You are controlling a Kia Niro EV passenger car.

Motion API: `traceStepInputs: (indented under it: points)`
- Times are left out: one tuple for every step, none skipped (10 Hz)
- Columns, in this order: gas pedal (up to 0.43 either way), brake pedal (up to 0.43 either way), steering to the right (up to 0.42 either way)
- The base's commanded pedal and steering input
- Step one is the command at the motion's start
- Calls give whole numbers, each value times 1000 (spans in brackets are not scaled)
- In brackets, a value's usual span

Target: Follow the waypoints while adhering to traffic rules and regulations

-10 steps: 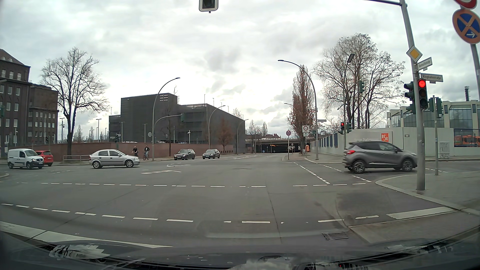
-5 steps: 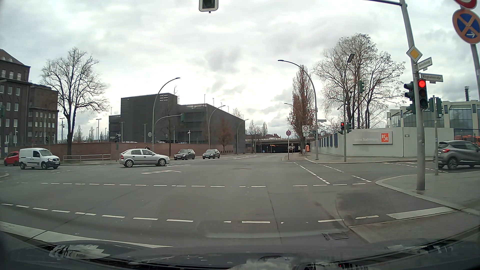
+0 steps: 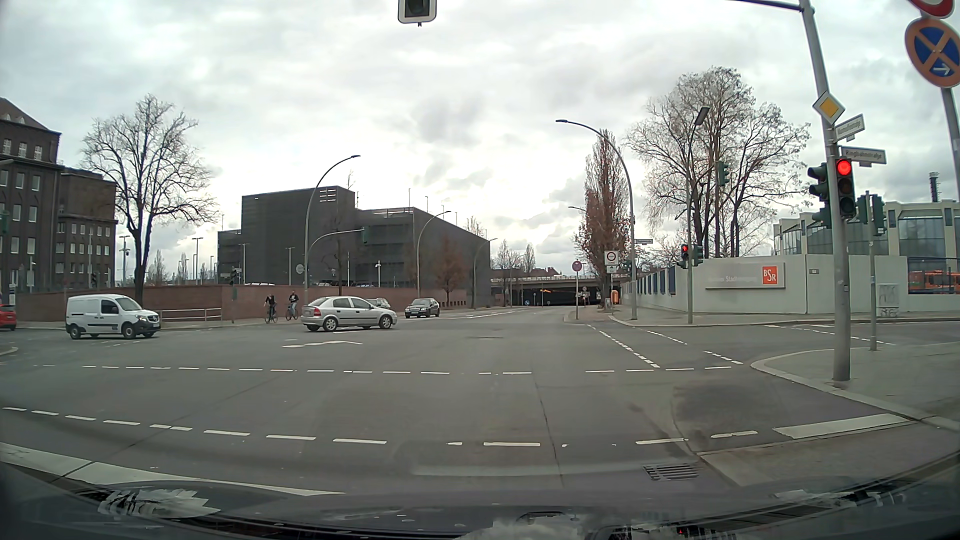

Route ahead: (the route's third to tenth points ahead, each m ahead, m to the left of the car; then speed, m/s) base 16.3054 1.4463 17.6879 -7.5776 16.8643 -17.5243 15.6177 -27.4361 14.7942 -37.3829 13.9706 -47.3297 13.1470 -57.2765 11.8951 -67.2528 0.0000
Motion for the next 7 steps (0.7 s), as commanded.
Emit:
traceStepInputs:
  points:
    - [0,402,-14]
    - [0,402,-14]
    - [0,402,-14]
    - [0,402,-14]
    - [0,402,-14]
    - [0,402,-14]
    - [0,402,-14]
